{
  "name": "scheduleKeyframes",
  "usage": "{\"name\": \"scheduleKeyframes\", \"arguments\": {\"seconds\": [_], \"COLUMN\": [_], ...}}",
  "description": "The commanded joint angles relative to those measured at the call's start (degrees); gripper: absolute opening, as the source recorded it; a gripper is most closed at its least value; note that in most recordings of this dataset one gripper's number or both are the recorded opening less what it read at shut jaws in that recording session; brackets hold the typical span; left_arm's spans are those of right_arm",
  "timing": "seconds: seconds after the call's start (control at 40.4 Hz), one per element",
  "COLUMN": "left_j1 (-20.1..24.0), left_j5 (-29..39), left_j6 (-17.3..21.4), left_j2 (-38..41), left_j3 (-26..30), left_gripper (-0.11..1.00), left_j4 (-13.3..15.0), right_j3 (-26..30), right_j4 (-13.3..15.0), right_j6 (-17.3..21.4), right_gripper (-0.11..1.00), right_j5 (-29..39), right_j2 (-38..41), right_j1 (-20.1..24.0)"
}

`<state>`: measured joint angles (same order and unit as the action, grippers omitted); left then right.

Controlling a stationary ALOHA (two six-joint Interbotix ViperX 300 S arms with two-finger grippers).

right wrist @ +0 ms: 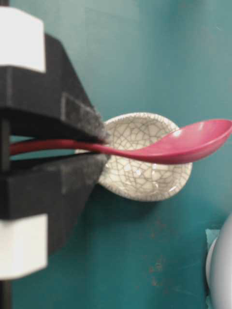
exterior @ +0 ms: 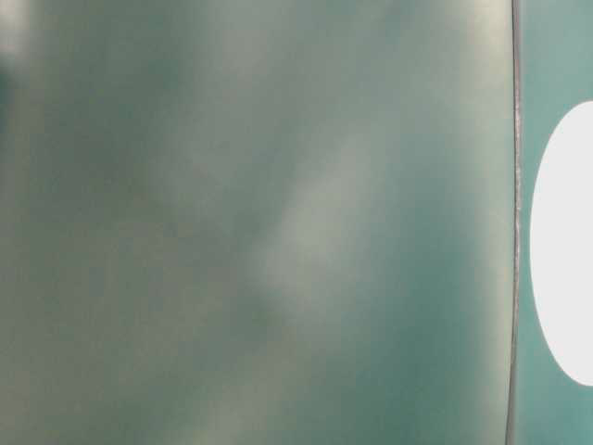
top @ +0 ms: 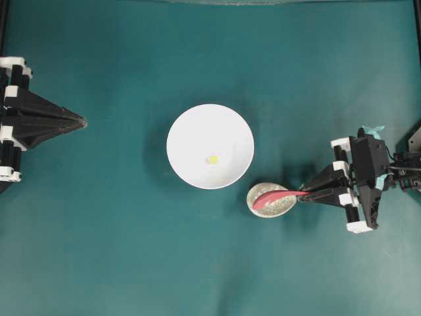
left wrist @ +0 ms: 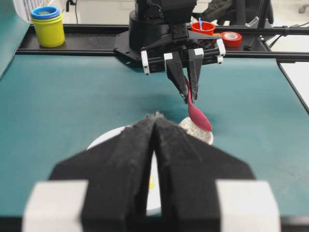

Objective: Scoop the yellow hexagonal prism block from the bowl with a spoon using the right arm.

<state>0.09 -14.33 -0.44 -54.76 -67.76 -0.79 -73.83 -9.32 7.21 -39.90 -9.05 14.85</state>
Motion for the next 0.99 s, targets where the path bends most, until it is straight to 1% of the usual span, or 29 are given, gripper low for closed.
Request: {"name": "scheduleKeyframes", "arguments": {"seconds": [0.0,0.099,0.148,0.223,0.371,0.495,0.619,0.891,0.965], "left_j1": [0.09,0.09,0.09,0.09,0.09,0.00,0.09,0.09,0.00], "left_j5": [-0.35,-0.26,-0.35,-0.35,-0.35,-0.35,-0.35,-0.62,-0.70], "left_j6": [-0.18,-0.35,-0.35,-0.44,-0.44,-0.44,-0.44,-0.53,-0.53], "left_j2": [0.53,0.44,0.44,0.53,0.44,0.44,0.53,0.53,0.53], "left_j3": [1.14,1.14,1.14,1.14,1.14,1.14,1.14,1.14,1.23], "left_gripper": [0.00,0.00,0.00,0.00,0.00,0.00,0.00,0.00,0.00], "left_j4": [-0.09,-0.09,-0.09,-0.09,-0.09,-0.09,-0.09,-0.09,-0.09], "right_j3": [0.53,0.53,0.53,0.70,0.79,0.70,0.62,0.09,-0.35], "right_j4": [-0.26,-0.26,-0.26,-0.26,-0.35,-0.35,-0.26,-1.05,-1.32], "right_j6": [0.18,0.18,0.18,0.18,0.18,0.18,0.09,0.09,0.00], "right_gripper": [0.11,0.11,0.14,0.23,0.44,0.52,0.52,0.52,0.52], "right_j5": [-0.09,0.53,0.97,1.85,2.55,2.55,2.55,2.11,0.79], "right_j2": [-0.97,-0.97,-1.05,-0.97,-0.97,-0.97,-0.97,-0.97,-0.88], "right_j1": [0.09,0.09,0.18,0.18,0.09,0.09,0.18,0.18,0.18]}}
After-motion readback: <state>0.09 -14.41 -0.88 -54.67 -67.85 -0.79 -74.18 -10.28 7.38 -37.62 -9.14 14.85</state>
